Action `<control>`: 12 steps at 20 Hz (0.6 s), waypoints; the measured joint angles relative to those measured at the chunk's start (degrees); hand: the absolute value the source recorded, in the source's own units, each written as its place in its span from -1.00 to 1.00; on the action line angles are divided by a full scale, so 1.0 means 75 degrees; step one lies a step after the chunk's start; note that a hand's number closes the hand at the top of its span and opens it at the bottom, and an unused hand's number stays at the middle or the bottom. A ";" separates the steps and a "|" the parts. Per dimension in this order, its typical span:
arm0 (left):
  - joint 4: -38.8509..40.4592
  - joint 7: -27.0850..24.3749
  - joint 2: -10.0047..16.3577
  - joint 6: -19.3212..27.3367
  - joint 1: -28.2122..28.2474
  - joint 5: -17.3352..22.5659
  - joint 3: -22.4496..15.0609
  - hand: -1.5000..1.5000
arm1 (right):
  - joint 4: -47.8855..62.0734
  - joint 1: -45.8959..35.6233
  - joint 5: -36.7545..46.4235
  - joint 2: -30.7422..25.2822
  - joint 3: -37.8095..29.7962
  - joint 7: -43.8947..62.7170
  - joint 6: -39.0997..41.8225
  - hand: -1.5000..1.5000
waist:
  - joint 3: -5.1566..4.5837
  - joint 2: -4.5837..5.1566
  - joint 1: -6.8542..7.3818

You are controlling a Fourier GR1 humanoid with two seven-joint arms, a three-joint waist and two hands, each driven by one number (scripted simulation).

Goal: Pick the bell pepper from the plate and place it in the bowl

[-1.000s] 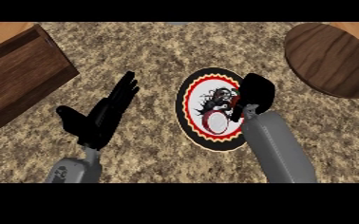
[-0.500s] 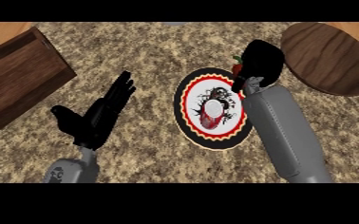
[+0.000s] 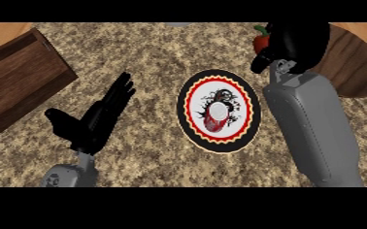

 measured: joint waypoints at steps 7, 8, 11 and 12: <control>0.0089 -0.0108 -0.0126 -0.0061 0.0027 -0.0136 -0.0043 0.00 | 0.0284 -0.0596 0.0077 -0.0577 -0.0879 -0.0334 0.0094 1.00 | 0.0002 0.0029 0.0044; 0.0085 -0.0143 -0.0137 -0.0094 0.0043 -0.0154 -0.0060 0.00 | 0.0451 -0.0654 0.0106 -0.0646 -0.0982 -0.0389 0.0006 1.00 | 0.0002 0.0032 0.0052; 0.0059 -0.0046 -0.0157 -0.0102 -0.0050 -0.0167 -0.0033 0.00 | 0.0883 -0.0712 0.0095 -0.0989 -0.1336 -0.0659 -0.0282 1.00 | 0.0004 0.0041 0.0062; 0.0130 -0.0106 -0.0182 -0.0124 -0.0050 -0.0179 -0.0032 0.00 | 0.1103 -0.0713 0.0067 -0.1080 -0.1483 -0.0781 -0.0510 1.00 | 0.0003 0.0045 0.0069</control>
